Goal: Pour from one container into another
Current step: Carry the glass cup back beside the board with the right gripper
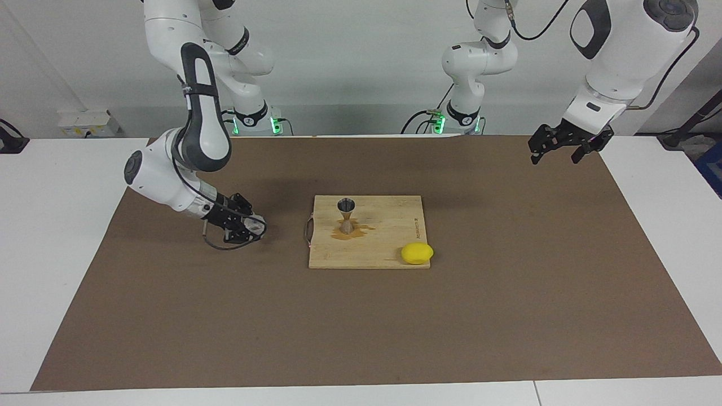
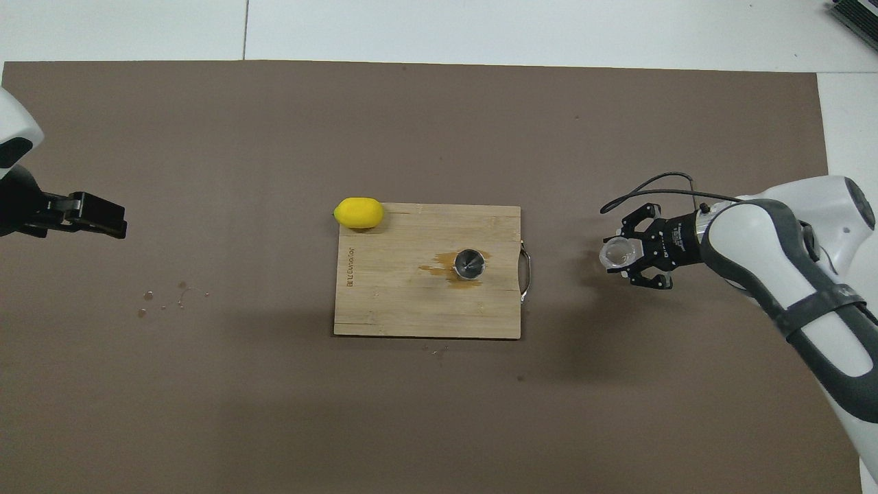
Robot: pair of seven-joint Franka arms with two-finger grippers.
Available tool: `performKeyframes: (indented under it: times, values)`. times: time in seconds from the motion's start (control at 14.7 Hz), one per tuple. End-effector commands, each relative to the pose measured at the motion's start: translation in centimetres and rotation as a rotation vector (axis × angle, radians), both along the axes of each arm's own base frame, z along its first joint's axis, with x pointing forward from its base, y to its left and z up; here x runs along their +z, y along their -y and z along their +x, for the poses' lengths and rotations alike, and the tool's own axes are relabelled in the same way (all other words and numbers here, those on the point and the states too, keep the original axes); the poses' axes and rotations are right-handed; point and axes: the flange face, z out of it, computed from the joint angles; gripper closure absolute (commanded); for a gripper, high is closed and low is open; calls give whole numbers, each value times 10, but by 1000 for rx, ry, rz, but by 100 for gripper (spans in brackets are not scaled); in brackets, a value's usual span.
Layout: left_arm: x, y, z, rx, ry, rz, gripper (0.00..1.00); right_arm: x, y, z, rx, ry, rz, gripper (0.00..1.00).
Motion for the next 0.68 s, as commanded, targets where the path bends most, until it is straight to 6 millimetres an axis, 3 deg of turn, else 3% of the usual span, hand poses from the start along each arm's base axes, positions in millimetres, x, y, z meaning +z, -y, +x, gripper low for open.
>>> performKeyframes:
  times: [0.0, 0.2, 0.27, 0.34, 0.41, 0.61]
  values:
    - [1, 0, -3, 14, 3, -6, 0, -17, 26, -5, 35, 19, 52, 100]
    - [4, -1, -6, 19, 6, -6, 0, -26, 33, -11, 30, 7, 57, 100]
    - [6, -1, -7, 19, 11, -6, 0, -28, 32, -15, 29, 5, 53, 73]
    - [7, -1, -6, 19, 16, -6, 0, -31, 33, -18, 22, 0, 48, 32]
    - [6, -1, -6, 19, 19, -6, 0, -31, 34, -18, 14, 3, 42, 3]
    - [7, -2, -5, 5, 23, -7, 0, -31, 41, -21, 5, 3, 31, 0]
